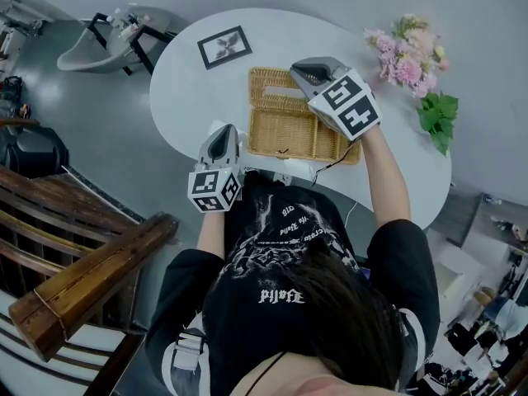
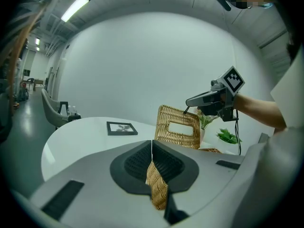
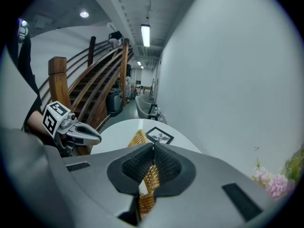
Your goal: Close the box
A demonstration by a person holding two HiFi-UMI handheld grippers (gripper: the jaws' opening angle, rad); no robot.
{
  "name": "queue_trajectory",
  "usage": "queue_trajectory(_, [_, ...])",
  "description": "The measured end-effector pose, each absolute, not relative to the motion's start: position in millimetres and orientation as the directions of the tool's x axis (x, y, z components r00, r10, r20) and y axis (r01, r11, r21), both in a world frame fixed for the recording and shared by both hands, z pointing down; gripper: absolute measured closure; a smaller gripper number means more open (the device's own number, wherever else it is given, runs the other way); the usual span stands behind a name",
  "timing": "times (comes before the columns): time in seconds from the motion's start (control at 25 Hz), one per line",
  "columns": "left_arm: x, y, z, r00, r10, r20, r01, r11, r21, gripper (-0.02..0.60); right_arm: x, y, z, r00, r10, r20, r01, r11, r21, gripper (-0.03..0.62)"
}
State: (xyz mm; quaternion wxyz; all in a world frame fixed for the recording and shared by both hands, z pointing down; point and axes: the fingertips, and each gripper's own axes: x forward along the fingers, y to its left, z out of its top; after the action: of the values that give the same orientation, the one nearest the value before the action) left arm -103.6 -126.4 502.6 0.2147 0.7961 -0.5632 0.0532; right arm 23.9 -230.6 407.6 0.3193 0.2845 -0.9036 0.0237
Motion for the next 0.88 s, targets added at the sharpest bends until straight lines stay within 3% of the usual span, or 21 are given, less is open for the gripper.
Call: queue_trajectory(0.88, [-106.9,-103.2,504.3,0.286,-0.908,0.307,-0.942,-0.209,0.262,0.557,10.7,-142.7,398.4,-0.69,-0.415,0.593,-0.344,0.909,0.235,0.559])
